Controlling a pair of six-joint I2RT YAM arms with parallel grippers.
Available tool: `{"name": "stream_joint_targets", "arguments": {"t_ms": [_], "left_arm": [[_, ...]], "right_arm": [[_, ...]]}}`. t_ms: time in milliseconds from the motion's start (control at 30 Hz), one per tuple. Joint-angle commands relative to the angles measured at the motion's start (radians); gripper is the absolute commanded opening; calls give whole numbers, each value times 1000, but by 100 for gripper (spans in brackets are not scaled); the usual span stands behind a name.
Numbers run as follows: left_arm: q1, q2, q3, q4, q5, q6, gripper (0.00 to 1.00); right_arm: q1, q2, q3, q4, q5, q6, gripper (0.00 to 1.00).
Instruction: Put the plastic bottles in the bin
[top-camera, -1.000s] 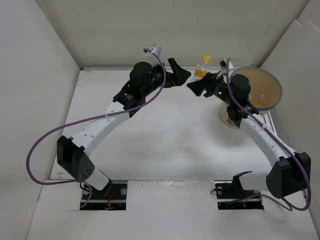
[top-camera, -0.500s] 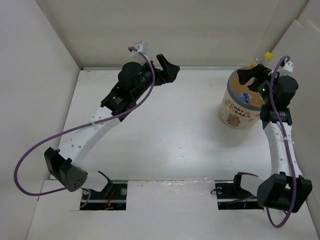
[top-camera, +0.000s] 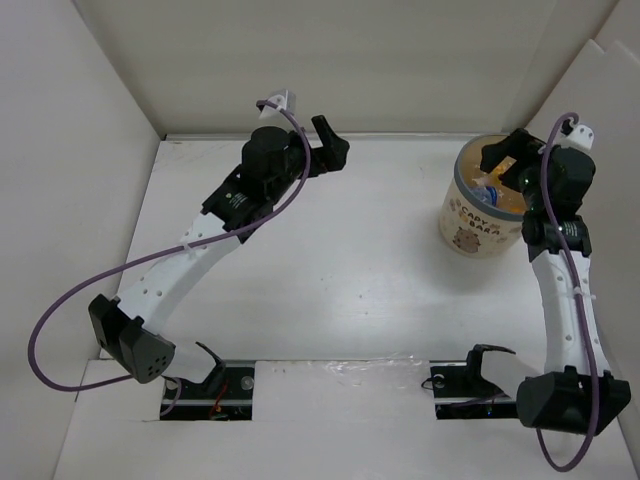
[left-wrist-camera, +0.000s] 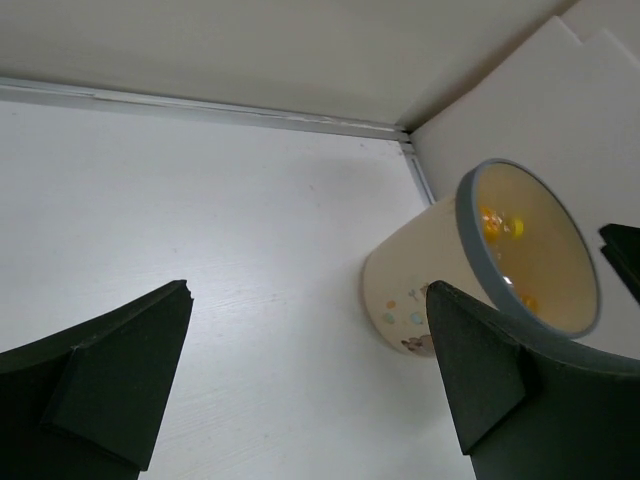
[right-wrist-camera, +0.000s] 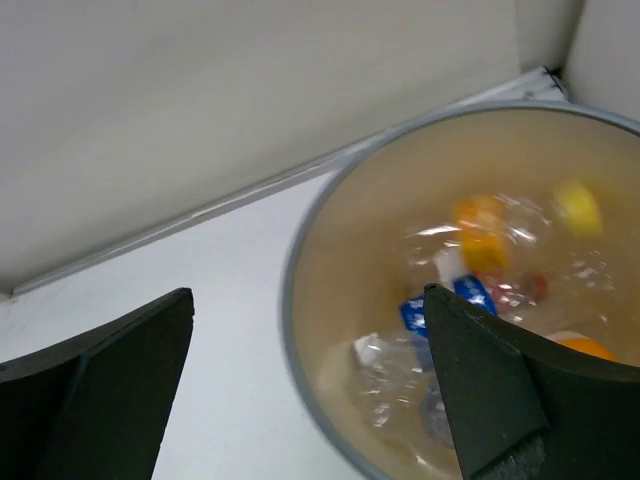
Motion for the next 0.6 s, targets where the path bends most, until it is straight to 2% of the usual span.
{"name": "stream_joint_targets", "arguments": {"t_ms": [0, 33, 133, 267, 467, 567], "left_arm": [[0, -22, 69, -70, -120, 30, 100], [0, -22, 80, -89, -140, 40, 100], [0, -31, 94, -173, -235, 53, 100], [-20, -81, 135, -302, -381, 53, 100], [-144, -189, 169, -486, -517, 53, 100], [-144, -297, 111, -509, -467, 62, 100]], "right_arm": [[98, -36, 128, -72, 59, -82, 100], [174, -36, 186, -147, 93, -111, 100], [322, -62, 242, -229, 224, -125, 100], [457, -135, 292, -339, 311, -135, 100], [582, -214, 339, -490, 343, -135, 100], [606, -278, 339, -551, 319, -147, 100]]}}
